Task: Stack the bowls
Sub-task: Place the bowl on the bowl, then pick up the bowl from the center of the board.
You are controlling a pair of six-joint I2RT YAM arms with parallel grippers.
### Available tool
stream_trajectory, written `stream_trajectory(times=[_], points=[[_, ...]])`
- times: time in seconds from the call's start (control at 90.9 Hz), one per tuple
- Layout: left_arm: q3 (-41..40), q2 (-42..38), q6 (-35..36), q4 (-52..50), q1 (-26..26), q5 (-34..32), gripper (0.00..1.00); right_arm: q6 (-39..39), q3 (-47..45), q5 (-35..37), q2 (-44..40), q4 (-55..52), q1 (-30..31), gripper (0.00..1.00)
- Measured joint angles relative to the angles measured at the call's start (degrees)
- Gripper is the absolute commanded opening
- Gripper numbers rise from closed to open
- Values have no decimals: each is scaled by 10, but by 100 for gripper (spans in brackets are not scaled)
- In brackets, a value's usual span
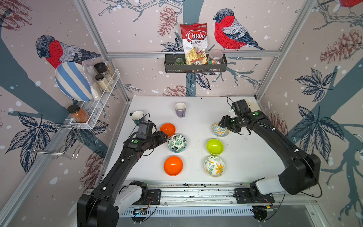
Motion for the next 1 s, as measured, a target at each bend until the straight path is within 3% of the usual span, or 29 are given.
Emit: stream_trajectory(times=[0.33,0.847,1.001], points=[[9,-11,16,-49,0,-17,64,27,-38,60,53,41,-96,45],[0,-11,18,-55,0,-17,63,10,-51,-7,156,111,-105,40],[1,-12,21,-60,0,-18,63,9,-61,-13,172,116,-102,32]])
